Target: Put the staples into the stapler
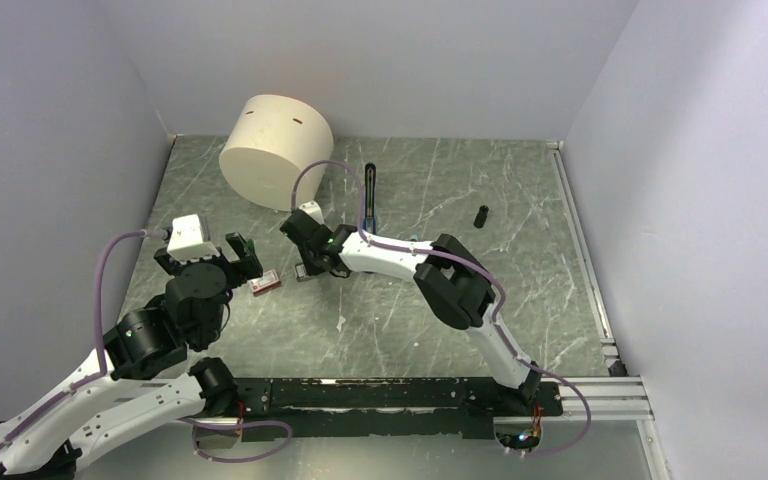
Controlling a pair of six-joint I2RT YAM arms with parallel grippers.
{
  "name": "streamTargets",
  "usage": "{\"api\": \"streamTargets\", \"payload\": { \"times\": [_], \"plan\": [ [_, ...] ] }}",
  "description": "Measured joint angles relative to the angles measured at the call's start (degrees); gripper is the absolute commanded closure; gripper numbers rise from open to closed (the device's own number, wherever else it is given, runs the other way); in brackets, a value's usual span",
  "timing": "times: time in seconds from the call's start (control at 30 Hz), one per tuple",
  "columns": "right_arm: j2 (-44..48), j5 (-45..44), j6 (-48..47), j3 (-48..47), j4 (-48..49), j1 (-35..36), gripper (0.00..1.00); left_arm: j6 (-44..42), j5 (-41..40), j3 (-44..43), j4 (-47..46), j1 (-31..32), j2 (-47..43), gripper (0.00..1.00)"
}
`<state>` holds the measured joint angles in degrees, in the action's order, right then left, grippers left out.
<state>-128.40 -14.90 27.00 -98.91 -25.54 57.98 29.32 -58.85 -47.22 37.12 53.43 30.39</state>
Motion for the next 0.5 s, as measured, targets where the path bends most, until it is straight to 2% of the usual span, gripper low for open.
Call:
{"api": "streamTargets", "payload": {
  "times": [0.27, 0.5],
  "plan": [
    [3.7, 0.1, 0.4, 3.9, 2.0, 0.0, 0.79, 0.0, 0.0, 0.0, 0.0, 0.0, 0.0, 0.07],
    [13.6, 0.7, 2.2, 13.6, 3.5, 0.0, 0.79, 0.0, 0.1, 0.0, 0.0, 0.0, 0.0, 0.07]
  ]
}}
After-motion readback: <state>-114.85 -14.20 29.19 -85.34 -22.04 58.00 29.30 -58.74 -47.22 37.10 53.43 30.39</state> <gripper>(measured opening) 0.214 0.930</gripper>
